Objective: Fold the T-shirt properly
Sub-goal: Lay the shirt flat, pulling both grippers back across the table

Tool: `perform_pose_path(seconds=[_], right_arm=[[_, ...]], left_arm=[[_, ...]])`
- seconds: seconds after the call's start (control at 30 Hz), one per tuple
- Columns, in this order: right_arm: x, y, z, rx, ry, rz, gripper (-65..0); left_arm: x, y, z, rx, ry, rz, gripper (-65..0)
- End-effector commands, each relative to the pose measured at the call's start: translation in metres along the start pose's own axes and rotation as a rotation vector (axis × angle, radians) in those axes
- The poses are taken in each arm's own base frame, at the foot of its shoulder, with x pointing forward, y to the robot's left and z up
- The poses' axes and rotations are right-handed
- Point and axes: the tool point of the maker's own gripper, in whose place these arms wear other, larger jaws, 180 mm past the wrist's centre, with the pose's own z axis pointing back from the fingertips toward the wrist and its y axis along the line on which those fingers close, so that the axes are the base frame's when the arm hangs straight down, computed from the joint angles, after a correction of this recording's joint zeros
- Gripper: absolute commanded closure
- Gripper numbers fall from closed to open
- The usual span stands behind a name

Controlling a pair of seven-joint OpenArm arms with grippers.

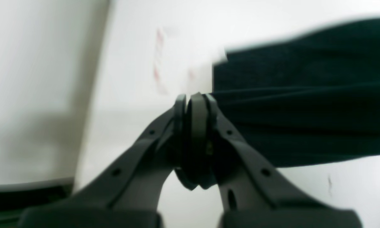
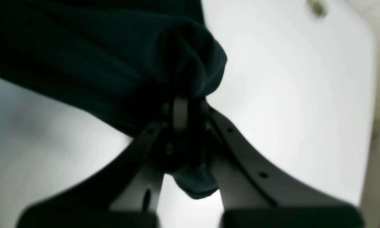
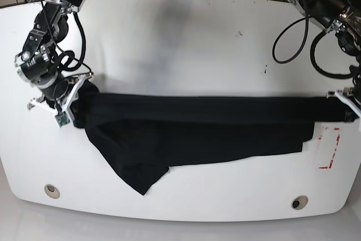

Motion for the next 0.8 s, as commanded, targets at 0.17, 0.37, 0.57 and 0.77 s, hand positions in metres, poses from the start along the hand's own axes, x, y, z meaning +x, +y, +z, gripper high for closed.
perform_pose_path(seconds=[0.17, 0.37, 0.57, 0.77], right_arm=[[-0.054, 0.002, 0.010, -0.051, 0.106, -0.077, -0.2], [-0.079, 0.021, 0.013, -0.009, 0.138, -0.088, -0.2], [-0.101, 0.034, 0.017, 0.018, 0.185, -0.095, -0.2], [-0.108, 0.036, 0.019, 0.023, 0.204, -0.094, -0.2]], left_arm=[[-0.053, 0.009, 0.016, 0.021, 0.120, -0.020, -0.4], [-0.084, 0.004, 0.022, 0.006, 0.202, -0.034, -0.4], [-0.104, 0.002, 0.021, -0.012, 0.255, -0.021, -0.4], [-0.110, 0.000, 0.010, -0.039, 0.228, 0.016, -0.6]])
